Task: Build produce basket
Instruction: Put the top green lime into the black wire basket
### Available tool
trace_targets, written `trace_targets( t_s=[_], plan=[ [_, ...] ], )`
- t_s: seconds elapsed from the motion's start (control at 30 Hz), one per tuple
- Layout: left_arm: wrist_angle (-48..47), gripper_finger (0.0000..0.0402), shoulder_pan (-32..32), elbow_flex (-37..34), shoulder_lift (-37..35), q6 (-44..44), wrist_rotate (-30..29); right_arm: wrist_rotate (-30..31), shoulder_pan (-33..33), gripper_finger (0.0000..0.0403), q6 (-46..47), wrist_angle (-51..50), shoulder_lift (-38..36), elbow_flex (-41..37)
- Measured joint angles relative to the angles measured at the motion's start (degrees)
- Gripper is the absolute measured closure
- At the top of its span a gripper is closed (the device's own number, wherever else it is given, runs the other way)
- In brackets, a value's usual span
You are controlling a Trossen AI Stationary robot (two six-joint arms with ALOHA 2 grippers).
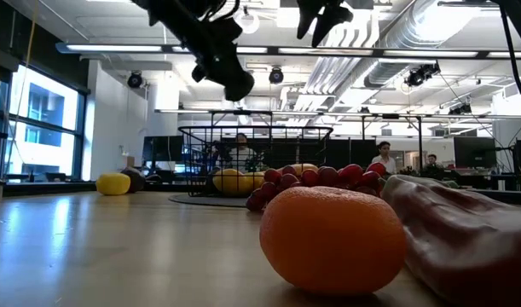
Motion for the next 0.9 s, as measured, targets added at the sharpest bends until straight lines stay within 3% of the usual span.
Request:
trace_targets(
  t_s=[0.3,0.9],
  plan=[
    [6.6,0.0232,3.0,0.0,6.5,-4.3,-1.6,5.1,0.0,0.0153,7.6,-1.8,0.0,0.0],
    [9.4,0.0231,3.7,0.0,18.7,-5.8,-6.3,5.2,0.0,0.0153,11.4,-2.9,0.1,0.0]
  ],
)
